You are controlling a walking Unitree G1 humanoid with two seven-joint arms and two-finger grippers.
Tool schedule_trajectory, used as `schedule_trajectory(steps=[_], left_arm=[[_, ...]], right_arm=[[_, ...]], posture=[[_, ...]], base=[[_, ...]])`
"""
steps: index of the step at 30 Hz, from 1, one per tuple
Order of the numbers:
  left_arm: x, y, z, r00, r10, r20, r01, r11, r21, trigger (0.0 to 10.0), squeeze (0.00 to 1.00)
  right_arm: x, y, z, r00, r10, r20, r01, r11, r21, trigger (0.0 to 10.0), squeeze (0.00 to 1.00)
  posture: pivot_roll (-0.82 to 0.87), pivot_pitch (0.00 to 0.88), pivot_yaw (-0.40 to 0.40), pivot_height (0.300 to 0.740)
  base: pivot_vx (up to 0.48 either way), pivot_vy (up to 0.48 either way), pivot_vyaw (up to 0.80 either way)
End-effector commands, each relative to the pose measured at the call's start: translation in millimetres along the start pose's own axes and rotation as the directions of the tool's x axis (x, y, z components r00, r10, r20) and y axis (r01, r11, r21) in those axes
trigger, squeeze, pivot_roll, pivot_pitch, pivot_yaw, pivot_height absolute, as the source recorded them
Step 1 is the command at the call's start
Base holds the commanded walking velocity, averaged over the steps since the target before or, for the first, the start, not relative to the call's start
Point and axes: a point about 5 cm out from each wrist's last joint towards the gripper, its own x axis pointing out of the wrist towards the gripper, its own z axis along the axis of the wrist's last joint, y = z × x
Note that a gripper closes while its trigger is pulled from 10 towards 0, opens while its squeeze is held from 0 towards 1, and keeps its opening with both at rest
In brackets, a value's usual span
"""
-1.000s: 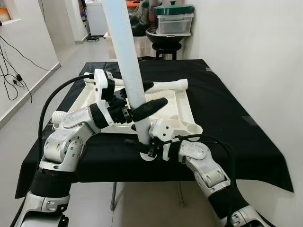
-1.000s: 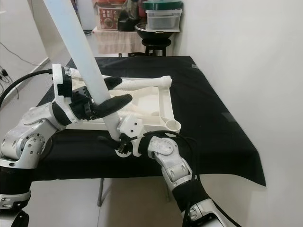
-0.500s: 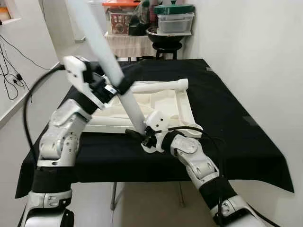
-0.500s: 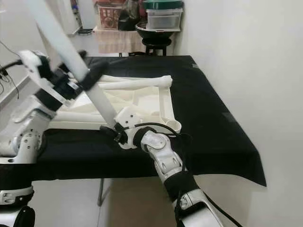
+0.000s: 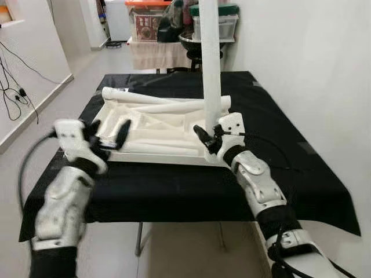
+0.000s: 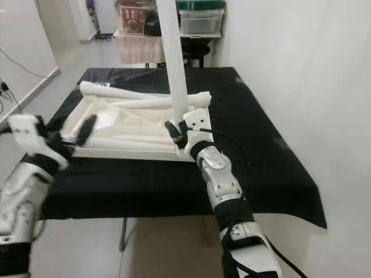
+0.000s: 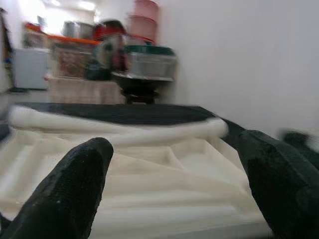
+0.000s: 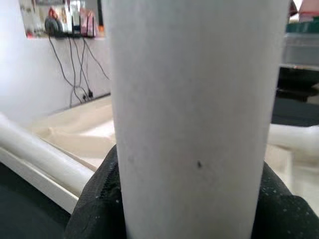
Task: Building children table
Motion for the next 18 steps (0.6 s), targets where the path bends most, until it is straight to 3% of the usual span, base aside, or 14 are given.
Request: schedule_trajectory(steps=[1,11,18], left_arm=[[-7.0,0.3,-10.7,0.998,0.026,-0.052,-0.025,1.000,0.018,10.0,0.00],[-12.6,-11.3,-21.5,0.996,0.024,-0.086,-0.017,0.996,0.090,10.0,0.00],[-13.5,-17.2,-21.1,0.997,0.002,-0.083,0.006,0.995,0.097,10.0,0.00]], right_arm=[[2.0,-6.1,3.2,0.999,-0.044,0.007,0.043,0.998,0.035,10.0,0.00],[3.3,-3.8,7.4,0.999,-0.042,0.032,0.039,0.995,0.094,10.0,0.00],[1.8,-7.7,7.1,0.998,-0.053,0.025,0.050,0.993,0.103,10.0,0.00]], posture=[[0.03,0.000,-0.009,0.740],[0.02,0.000,-0.006,0.740],[0.02,0.000,-0.004,0.740]], base=[[0.000,0.000,0.00],[0.000,0.000,0.00],[0.000,0.000,0.00]])
